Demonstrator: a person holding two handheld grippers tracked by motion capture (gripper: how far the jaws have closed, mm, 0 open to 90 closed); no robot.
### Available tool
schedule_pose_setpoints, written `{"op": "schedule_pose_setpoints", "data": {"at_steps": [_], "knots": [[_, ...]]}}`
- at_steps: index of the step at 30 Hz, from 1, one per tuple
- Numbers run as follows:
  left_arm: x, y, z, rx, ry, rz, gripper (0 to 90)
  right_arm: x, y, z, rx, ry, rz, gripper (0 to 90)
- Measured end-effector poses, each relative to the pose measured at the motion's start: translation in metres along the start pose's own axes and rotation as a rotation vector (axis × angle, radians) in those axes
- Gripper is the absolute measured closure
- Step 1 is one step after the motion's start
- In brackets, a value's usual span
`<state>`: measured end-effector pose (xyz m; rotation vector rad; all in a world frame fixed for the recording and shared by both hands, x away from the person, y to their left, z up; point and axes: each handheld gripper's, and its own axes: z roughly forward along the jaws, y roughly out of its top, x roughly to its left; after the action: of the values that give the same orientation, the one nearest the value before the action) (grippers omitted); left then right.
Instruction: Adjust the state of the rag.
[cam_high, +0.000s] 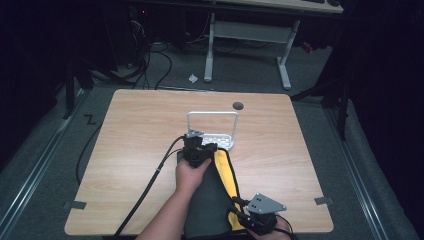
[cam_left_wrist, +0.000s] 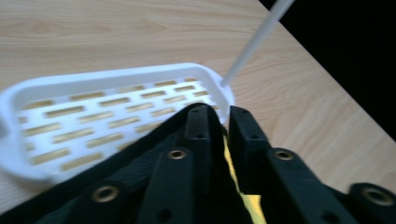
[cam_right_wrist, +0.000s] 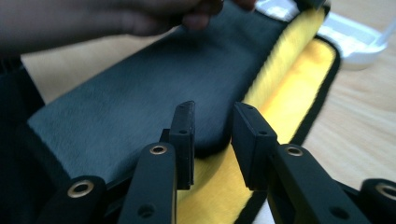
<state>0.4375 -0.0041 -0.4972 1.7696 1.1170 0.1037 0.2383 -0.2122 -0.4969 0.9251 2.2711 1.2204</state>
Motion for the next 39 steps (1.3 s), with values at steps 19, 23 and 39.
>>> {"op": "schedule_pose_setpoints", "data": {"at_steps": [19,23,39], "knots": [[0.011,-0.027,-0.057,-0.005,-0.001,0.092,55.1,-0.009,-0.003,0.011,0.036,-0.024,0.02,69.8],[0.018,-0.046,-0.082,0.015,0.051,0.127,62.5,-0.01,-0.003,0.011,0.038,-0.024,0.025,69.8],[0.033,-0.101,-0.122,0.056,0.024,0.148,63.6,-0.046,0.004,0.033,0.051,-0.07,0.124,76.5]]}}
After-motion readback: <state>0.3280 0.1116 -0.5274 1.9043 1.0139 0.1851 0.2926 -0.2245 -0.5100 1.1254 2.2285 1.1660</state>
